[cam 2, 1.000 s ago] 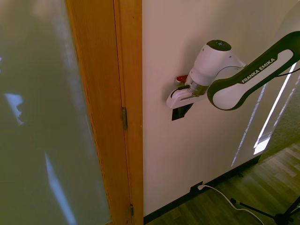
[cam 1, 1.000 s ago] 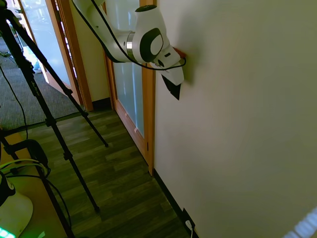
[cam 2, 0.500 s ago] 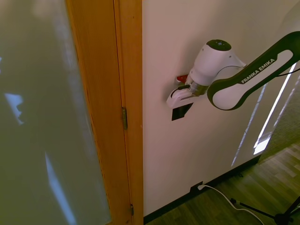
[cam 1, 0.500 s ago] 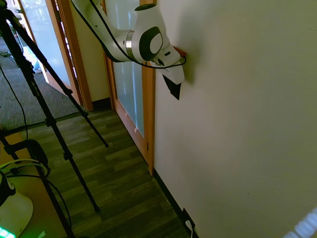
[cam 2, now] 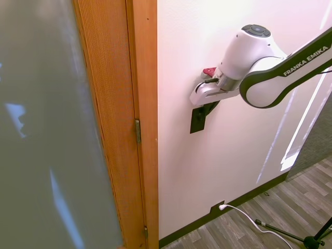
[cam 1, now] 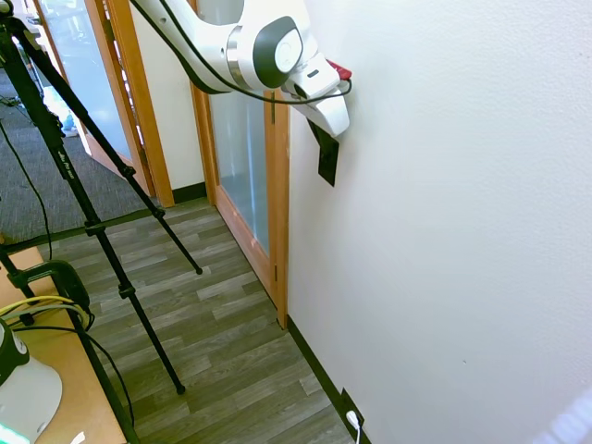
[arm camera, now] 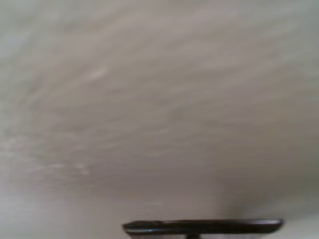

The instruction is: Turn on the light

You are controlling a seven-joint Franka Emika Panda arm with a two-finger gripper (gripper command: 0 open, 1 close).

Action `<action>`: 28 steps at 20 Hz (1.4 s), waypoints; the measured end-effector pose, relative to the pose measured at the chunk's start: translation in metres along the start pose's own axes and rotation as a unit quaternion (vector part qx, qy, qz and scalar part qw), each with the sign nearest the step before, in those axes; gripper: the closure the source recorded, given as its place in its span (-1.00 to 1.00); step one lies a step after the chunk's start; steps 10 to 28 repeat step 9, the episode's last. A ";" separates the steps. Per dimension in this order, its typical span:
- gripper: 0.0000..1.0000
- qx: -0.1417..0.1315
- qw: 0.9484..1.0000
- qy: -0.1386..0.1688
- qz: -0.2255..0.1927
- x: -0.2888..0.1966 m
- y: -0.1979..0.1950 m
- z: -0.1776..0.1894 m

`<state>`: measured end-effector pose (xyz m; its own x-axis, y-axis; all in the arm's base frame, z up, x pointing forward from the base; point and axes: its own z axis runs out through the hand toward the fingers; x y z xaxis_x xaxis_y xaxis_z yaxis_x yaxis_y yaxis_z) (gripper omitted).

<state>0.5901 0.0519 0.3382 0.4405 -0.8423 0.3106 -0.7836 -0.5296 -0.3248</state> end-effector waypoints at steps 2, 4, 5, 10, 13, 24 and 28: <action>1.00 0.001 1.000 0.001 -0.003 -0.002 0.008 -0.013; 1.00 0.003 1.000 0.003 -0.005 -0.005 0.015 -0.024; 1.00 0.003 1.000 0.003 -0.006 -0.007 0.019 -0.027; 1.00 0.005 1.000 0.004 -0.007 -0.010 0.025 -0.036; 1.00 0.005 1.000 0.004 -0.007 -0.010 0.025 -0.036; 1.00 0.005 1.000 0.004 -0.007 -0.010 0.025 -0.036; 1.00 0.005 1.000 0.004 -0.007 -0.010 0.025 -0.036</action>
